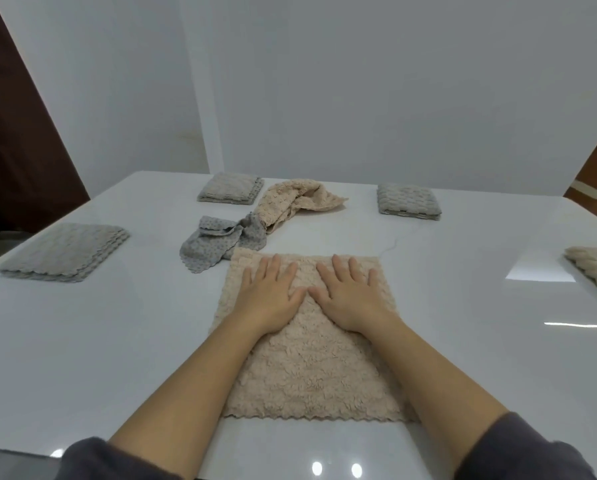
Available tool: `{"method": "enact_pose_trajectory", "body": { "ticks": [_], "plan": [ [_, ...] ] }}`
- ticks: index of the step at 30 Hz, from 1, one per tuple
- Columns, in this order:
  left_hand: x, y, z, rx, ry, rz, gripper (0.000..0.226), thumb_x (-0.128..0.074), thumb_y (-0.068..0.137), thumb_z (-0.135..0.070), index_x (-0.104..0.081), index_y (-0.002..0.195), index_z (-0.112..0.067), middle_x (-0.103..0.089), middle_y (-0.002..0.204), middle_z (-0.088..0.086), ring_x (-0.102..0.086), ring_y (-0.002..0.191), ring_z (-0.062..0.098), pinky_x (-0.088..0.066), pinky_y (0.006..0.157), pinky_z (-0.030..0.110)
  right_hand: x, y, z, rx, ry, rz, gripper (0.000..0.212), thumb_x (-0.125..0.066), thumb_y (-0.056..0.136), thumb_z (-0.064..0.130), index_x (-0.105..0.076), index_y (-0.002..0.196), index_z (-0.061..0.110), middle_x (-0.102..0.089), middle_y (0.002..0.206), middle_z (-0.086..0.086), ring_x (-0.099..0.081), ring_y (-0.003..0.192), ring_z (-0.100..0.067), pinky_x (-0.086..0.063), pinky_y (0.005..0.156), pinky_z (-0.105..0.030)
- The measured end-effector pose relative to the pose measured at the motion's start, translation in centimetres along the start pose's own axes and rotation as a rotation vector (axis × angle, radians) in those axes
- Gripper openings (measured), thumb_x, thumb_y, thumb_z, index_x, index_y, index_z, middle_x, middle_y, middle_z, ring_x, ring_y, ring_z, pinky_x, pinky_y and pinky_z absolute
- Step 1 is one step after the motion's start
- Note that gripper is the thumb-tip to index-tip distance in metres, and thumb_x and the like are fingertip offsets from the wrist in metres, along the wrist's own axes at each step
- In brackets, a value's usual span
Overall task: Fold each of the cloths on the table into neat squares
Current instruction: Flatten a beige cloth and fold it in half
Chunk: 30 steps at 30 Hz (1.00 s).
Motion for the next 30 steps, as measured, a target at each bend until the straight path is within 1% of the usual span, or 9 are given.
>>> {"method": "enact_pose_trajectory", "body": {
  "ticks": [4, 10, 13, 18, 20, 22, 25, 27, 30],
  "plan": [
    [0.0, 1.2, 1.0, 0.021, 0.014, -0.041, 0.062, -0.014, 0.099, -0.056, -0.002, 0.155, -0.034, 0.009, 0.163, 0.000, 0.010, 0.150, 0.019, 0.009, 0.120, 0.048, -0.3, 0.1, -0.1, -0.010, 0.005, -0.039, 0.066, -0.013, 0.097, 0.064, -0.002, 0.156, 0.034, 0.009, 0.164, 0.001, 0.014, 0.149, -0.026, 0.010, 0.117, -0.056],
    [0.4, 2.2, 3.8, 0.135, 0.015, -0.082, 0.064, -0.013, 0.100, -0.054, -0.002, 0.156, -0.027, 0.009, 0.163, 0.003, 0.010, 0.150, 0.017, 0.007, 0.120, 0.048, -0.1, 0.6, -0.3, -0.007, 0.015, -0.057, 0.066, -0.015, 0.097, 0.065, -0.004, 0.156, 0.035, 0.008, 0.164, 0.003, 0.013, 0.150, -0.025, 0.010, 0.117, -0.056],
    [0.7, 2.6, 5.2, 0.203, 0.025, -0.089, 0.066, -0.013, 0.099, -0.056, -0.004, 0.156, -0.025, 0.008, 0.163, 0.003, 0.007, 0.150, 0.018, 0.006, 0.119, 0.051, 0.0, 1.0, -0.3, 0.002, 0.017, -0.061, 0.066, -0.016, 0.097, 0.064, -0.006, 0.155, 0.036, 0.006, 0.164, 0.004, 0.012, 0.150, -0.025, 0.009, 0.118, -0.056],
    [1.9, 3.5, 8.2, 0.362, 0.053, -0.107, 0.067, -0.013, 0.097, -0.058, -0.011, 0.156, -0.025, -0.004, 0.164, 0.005, -0.011, 0.149, 0.028, 0.002, 0.117, 0.061, 0.1, 1.2, -0.2, 0.008, 0.024, -0.070, 0.064, -0.016, 0.098, 0.062, -0.007, 0.155, 0.036, 0.005, 0.164, 0.003, 0.012, 0.150, -0.024, 0.009, 0.117, -0.057],
    [2.5, 3.8, 9.6, 0.442, 0.052, -0.084, 0.070, -0.011, 0.096, -0.061, -0.011, 0.156, -0.026, -0.003, 0.164, 0.005, -0.011, 0.149, 0.029, 0.002, 0.115, 0.064, 0.1, 1.2, -0.2, 0.007, 0.024, -0.075, 0.064, -0.017, 0.098, 0.062, -0.007, 0.156, 0.035, 0.005, 0.164, 0.003, 0.012, 0.150, -0.025, 0.009, 0.117, -0.057],
    [2.9, 3.8, 9.8, 0.470, 0.042, -0.084, 0.069, -0.010, 0.096, -0.061, -0.009, 0.156, -0.027, -0.001, 0.164, 0.005, -0.008, 0.150, 0.028, 0.003, 0.114, 0.066, 0.1, 1.3, -0.3, -0.001, 0.024, -0.080, 0.064, -0.016, 0.098, 0.061, -0.007, 0.156, 0.035, 0.005, 0.164, 0.003, 0.012, 0.150, -0.025, 0.009, 0.117, -0.058],
    [2.8, 3.1, 7.1, 0.396, 0.059, -0.189, 0.066, -0.012, 0.099, -0.053, -0.005, 0.156, -0.020, 0.004, 0.163, 0.007, 0.003, 0.150, 0.026, 0.005, 0.114, 0.066, -0.1, 1.5, -0.2, -0.006, 0.024, -0.088, 0.064, -0.016, 0.098, 0.061, -0.007, 0.155, 0.035, 0.005, 0.164, 0.002, 0.011, 0.150, -0.025, 0.008, 0.117, -0.058],
    [2.4, 2.6, 3.9, 0.258, 0.074, -0.239, 0.064, -0.012, 0.100, -0.048, -0.006, 0.156, -0.018, 0.003, 0.163, 0.007, 0.005, 0.150, 0.025, 0.009, 0.113, 0.065, -0.1, 1.6, -0.1, -0.010, 0.024, -0.091, 0.064, -0.016, 0.098, 0.061, -0.007, 0.155, 0.035, 0.005, 0.164, 0.002, 0.011, 0.150, -0.025, 0.009, 0.117, -0.058],
    [1.0, 2.1, -0.7, -0.012, 0.015, -0.173, 0.059, -0.013, 0.102, -0.043, -0.003, 0.156, -0.021, 0.005, 0.164, 0.000, 0.006, 0.150, 0.017, 0.008, 0.117, 0.058, -0.2, 1.6, -0.1, -0.022, 0.009, -0.094, 0.063, -0.014, 0.098, 0.060, -0.007, 0.155, 0.035, 0.004, 0.164, 0.002, 0.010, 0.150, -0.025, 0.009, 0.116, -0.058]
  ]
}}
Point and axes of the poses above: each hand's wrist, its own y-axis towards the middle knuckle, its own x-axis out of the back of the hand, z = x × y, the point moved 2 cm from there along y, towards the middle knuckle
